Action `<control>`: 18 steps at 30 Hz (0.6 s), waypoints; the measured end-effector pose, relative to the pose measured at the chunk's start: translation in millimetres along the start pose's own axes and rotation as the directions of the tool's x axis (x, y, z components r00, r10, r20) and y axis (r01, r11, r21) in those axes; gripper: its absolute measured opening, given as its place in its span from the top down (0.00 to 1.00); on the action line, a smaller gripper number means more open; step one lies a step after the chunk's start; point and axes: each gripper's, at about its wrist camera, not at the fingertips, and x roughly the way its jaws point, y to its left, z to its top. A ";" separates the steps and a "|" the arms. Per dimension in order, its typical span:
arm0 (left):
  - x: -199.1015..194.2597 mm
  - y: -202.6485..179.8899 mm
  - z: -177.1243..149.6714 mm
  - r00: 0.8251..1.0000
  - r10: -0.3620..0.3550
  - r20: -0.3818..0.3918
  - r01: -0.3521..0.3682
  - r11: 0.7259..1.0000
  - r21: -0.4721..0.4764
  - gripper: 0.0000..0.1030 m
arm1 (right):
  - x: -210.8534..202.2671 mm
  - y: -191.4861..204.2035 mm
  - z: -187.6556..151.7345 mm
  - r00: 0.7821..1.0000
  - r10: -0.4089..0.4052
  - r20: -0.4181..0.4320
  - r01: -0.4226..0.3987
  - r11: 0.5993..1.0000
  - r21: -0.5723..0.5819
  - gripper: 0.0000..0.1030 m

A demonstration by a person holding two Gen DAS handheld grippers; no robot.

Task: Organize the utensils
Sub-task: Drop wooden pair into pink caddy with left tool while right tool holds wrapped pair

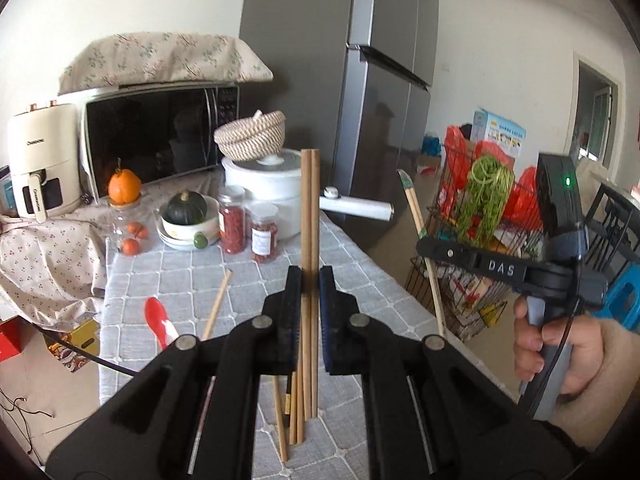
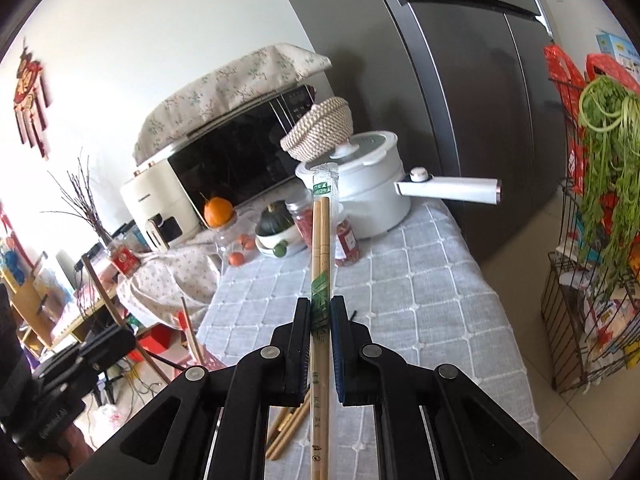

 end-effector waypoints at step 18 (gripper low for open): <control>0.1 65.3 -25.7 0.954 0.260 0.148 -0.257 0.966 -0.041 0.91 | 24.5 57.9 -5.6 0.996 0.067 0.059 -0.062 0.995 -0.079 0.91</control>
